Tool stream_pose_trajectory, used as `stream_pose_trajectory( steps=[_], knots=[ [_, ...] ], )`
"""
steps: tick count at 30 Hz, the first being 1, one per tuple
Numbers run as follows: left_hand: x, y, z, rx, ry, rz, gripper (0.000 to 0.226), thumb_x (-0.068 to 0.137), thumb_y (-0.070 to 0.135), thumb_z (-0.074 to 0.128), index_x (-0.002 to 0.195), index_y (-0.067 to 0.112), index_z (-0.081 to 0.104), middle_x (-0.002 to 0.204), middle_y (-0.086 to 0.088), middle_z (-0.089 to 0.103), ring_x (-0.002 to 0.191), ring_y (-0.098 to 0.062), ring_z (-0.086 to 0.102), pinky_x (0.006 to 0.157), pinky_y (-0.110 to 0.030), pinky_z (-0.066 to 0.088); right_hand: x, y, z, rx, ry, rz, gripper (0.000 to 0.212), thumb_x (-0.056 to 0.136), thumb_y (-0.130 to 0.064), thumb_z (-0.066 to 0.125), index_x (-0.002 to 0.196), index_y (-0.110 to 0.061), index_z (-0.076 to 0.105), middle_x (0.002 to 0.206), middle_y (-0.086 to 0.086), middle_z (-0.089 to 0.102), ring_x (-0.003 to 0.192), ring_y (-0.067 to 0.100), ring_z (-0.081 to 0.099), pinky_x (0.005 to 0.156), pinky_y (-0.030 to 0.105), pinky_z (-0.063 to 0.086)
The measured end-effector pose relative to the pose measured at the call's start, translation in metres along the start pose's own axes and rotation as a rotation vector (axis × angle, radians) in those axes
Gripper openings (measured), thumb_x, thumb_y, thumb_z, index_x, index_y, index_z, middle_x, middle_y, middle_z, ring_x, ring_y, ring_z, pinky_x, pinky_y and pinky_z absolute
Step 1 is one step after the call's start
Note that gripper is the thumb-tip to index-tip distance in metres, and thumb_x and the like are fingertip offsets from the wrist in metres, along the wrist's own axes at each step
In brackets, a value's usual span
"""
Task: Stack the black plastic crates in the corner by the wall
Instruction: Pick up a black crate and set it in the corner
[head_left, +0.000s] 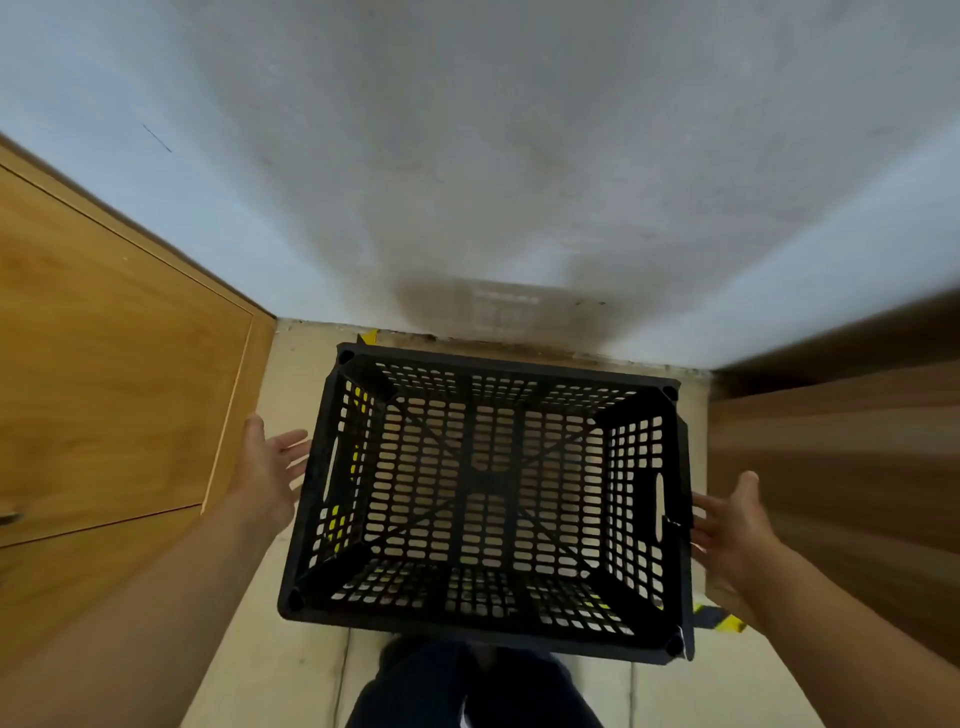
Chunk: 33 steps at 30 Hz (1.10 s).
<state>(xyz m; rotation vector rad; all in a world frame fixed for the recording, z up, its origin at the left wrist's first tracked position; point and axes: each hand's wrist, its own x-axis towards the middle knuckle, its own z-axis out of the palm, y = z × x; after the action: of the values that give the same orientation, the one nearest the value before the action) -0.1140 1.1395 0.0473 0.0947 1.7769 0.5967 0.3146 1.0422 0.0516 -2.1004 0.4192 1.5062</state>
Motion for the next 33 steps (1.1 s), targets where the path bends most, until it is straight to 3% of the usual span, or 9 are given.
stream_pose_trajectory(
  steps=[6, 9, 14, 17, 21, 25, 29, 33],
  knots=[
    [0.054, 0.005, 0.006, 0.009, 0.008, 0.033, 0.073, 0.091, 0.066, 0.016, 0.117, 0.010, 0.055, 0.128, -0.010, 0.055, 0.116, -0.025, 0.049, 0.093, -0.043, 0.037, 0.041, -0.002, 0.034, 0.029, -0.010, -0.022, 0.086, 0.089, -0.069, 0.011, 0.131, -0.004, 0.049, 0.119, 0.021, 0.054, 0.086, 0.027, 0.055, 0.105, 0.043, 0.039],
    [0.074, 0.006, 0.012, 0.008, 0.000, 0.068, 0.070, 0.091, 0.065, 0.017, 0.114, 0.011, 0.054, 0.124, -0.007, 0.055, 0.117, -0.025, 0.049, 0.091, -0.041, 0.037, 0.057, -0.005, 0.047, 0.046, -0.016, -0.045, 0.084, 0.089, -0.067, 0.012, 0.129, -0.004, 0.050, 0.105, 0.020, 0.057, 0.086, 0.028, 0.055, 0.100, 0.042, 0.041],
    [0.100, 0.005, 0.020, 0.015, 0.018, 0.103, 0.062, 0.092, 0.063, 0.019, 0.099, 0.015, 0.058, 0.117, -0.006, 0.057, 0.112, -0.023, 0.050, 0.090, -0.041, 0.037, 0.078, -0.005, 0.063, 0.070, -0.029, -0.057, 0.079, 0.090, -0.065, 0.016, 0.128, -0.004, 0.049, 0.111, 0.021, 0.057, 0.090, 0.028, 0.056, 0.092, 0.041, 0.043],
    [0.113, 0.006, 0.021, 0.000, 0.030, 0.117, 0.063, 0.092, 0.064, 0.018, 0.092, 0.016, 0.059, 0.116, -0.006, 0.059, 0.113, -0.024, 0.051, 0.087, -0.041, 0.037, 0.088, -0.006, 0.070, 0.108, -0.044, -0.057, 0.079, 0.088, -0.067, 0.018, 0.125, -0.005, 0.051, 0.103, 0.018, 0.058, 0.087, 0.026, 0.056, 0.092, 0.039, 0.043],
    [0.123, 0.005, 0.025, -0.008, 0.038, 0.118, 0.065, 0.091, 0.064, 0.015, 0.091, 0.016, 0.059, 0.108, -0.004, 0.061, 0.109, -0.023, 0.052, 0.091, -0.043, 0.037, 0.097, -0.007, 0.071, 0.181, -0.078, -0.045, 0.081, 0.086, -0.070, 0.019, 0.119, -0.004, 0.054, 0.107, 0.018, 0.058, 0.097, 0.027, 0.055, 0.102, 0.038, 0.042],
    [0.126, 0.004, 0.027, -0.023, 0.045, 0.114, 0.063, 0.091, 0.064, 0.017, 0.090, 0.017, 0.058, 0.101, -0.002, 0.062, 0.107, -0.023, 0.053, 0.091, -0.044, 0.038, 0.098, -0.010, 0.070, 0.221, -0.089, -0.049, 0.078, 0.086, -0.072, 0.020, 0.100, -0.005, 0.059, 0.116, 0.020, 0.056, 0.109, 0.029, 0.052, 0.106, 0.041, 0.039],
    [0.121, 0.005, 0.031, -0.030, 0.065, 0.108, 0.061, 0.092, 0.064, 0.018, 0.088, 0.018, 0.058, 0.111, -0.003, 0.061, 0.108, -0.022, 0.052, 0.085, -0.042, 0.037, 0.101, -0.013, 0.071, 0.208, -0.077, -0.057, 0.082, 0.085, -0.072, 0.020, 0.114, -0.005, 0.057, 0.113, 0.018, 0.058, 0.100, 0.027, 0.046, 0.111, 0.041, 0.034],
    [0.118, 0.006, 0.033, -0.016, 0.054, 0.103, 0.061, 0.093, 0.062, 0.017, 0.094, 0.018, 0.058, 0.114, -0.003, 0.059, 0.110, -0.022, 0.051, 0.087, -0.042, 0.036, 0.100, -0.016, 0.072, 0.199, -0.069, -0.055, 0.078, 0.087, -0.068, 0.019, 0.111, -0.005, 0.056, 0.106, 0.020, 0.059, 0.102, 0.028, 0.053, 0.105, 0.039, 0.041]
  ],
)
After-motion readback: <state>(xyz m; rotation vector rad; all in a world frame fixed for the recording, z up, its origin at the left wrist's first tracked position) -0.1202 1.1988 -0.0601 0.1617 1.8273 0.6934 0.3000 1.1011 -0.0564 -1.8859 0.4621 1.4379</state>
